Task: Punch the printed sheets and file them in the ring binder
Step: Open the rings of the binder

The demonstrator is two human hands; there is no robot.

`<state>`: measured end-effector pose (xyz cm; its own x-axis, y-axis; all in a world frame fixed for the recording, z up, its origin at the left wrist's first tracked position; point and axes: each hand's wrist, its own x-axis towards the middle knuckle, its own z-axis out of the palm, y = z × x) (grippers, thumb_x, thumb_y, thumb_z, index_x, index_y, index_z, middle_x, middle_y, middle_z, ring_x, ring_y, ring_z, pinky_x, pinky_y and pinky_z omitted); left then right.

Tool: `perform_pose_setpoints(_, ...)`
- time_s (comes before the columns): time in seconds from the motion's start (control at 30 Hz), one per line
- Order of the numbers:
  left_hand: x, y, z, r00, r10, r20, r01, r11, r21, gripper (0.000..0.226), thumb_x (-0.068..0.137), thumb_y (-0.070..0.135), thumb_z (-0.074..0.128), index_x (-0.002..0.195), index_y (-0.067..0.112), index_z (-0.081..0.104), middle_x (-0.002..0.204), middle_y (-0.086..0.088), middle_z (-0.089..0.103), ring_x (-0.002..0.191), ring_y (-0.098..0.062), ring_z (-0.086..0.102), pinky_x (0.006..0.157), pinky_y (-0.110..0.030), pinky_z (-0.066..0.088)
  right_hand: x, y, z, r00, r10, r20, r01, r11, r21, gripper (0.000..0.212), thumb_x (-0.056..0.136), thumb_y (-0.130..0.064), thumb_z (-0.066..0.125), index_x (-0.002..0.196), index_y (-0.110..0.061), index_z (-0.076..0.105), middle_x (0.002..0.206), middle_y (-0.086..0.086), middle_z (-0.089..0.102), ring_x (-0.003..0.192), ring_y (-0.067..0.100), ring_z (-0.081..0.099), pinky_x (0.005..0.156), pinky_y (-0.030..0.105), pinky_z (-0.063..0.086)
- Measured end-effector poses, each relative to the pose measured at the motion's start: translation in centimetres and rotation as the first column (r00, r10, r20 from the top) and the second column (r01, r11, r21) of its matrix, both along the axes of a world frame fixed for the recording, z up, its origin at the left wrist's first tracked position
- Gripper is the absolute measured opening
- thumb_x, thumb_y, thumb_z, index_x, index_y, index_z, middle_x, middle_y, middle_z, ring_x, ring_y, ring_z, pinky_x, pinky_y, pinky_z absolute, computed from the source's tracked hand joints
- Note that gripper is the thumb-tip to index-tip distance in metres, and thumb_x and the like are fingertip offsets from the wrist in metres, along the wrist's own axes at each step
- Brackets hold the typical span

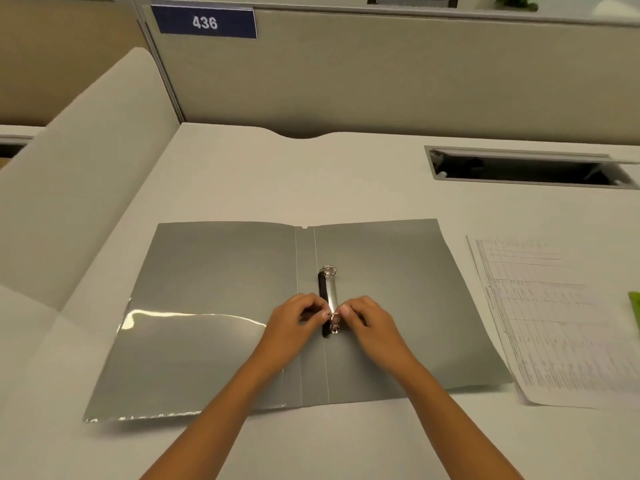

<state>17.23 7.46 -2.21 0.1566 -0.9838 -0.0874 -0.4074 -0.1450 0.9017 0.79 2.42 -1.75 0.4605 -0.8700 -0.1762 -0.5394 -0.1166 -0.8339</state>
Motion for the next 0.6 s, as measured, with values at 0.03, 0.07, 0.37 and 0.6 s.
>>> perform_pose_setpoints(0.03, 0.13, -0.07, -0.09, 1.0, -0.003, -0.001, 0.003, 1.0, 0.004, 0.005, 0.088, 0.016, 0.064, 0.087, 0.018, 0.069, 0.09, 0.005, 0.066, 0.086, -0.008, 0.063, 0.081, -0.02, 0.049, 0.01, -0.06, 0.0, 1.0, -0.002, 0.002, 0.002, 1.0, 0.008, 0.025, 0.098, -0.027, 0.044, 0.083, -0.026, 0.064, 0.096, 0.0, 0.059, 0.09, 0.007, 0.055, 0.075, 0.011, 0.038)
perform_pose_setpoints(0.07, 0.23, -0.13, -0.14, 1.0, -0.007, 0.003, 0.007, 1.0, 0.007, 0.005, 0.088, 0.017, 0.064, 0.087, 0.019, 0.07, 0.089, 0.005, 0.066, 0.086, -0.009, 0.063, 0.081, -0.021, 0.048, 0.0, -0.09, -0.01, 1.0, -0.002, 0.006, 0.002, 1.0, 0.016, 0.026, 0.098, -0.028, 0.044, 0.082, -0.026, 0.065, 0.095, -0.001, 0.059, 0.09, 0.006, 0.055, 0.076, 0.012, 0.038)
perform_pose_setpoints(0.37, 0.56, -0.32, -0.4, 0.999, -0.028, 0.034, 0.028, 1.0, 0.0, 0.01, 0.088, 0.016, 0.065, 0.083, 0.024, 0.068, 0.086, 0.008, 0.064, 0.083, -0.004, 0.059, 0.073, -0.011, 0.041, -0.37, -0.2, 0.14, 0.999, 0.05, 0.019, -0.052, 0.995, 0.084, 0.031, 0.099, -0.033, 0.041, 0.081, -0.031, 0.067, 0.094, -0.009, 0.055, 0.089, -0.001, 0.053, 0.079, 0.012, 0.037)
perform_pose_setpoints(0.6, 0.69, -0.31, -0.71, 0.998, -0.034, 0.043, 0.035, 0.999, -0.014, 0.009, 0.087, 0.014, 0.066, 0.084, 0.021, 0.07, 0.085, 0.01, 0.064, 0.085, -0.005, 0.06, 0.074, -0.009, 0.041, -0.78, -0.01, 0.44, 0.995, 0.075, 0.064, -0.083, 0.987, 0.138, 0.033, 0.099, -0.037, 0.037, 0.086, -0.03, 0.067, 0.096, -0.009, 0.055, 0.084, -0.005, 0.052, 0.079, 0.015, 0.037)
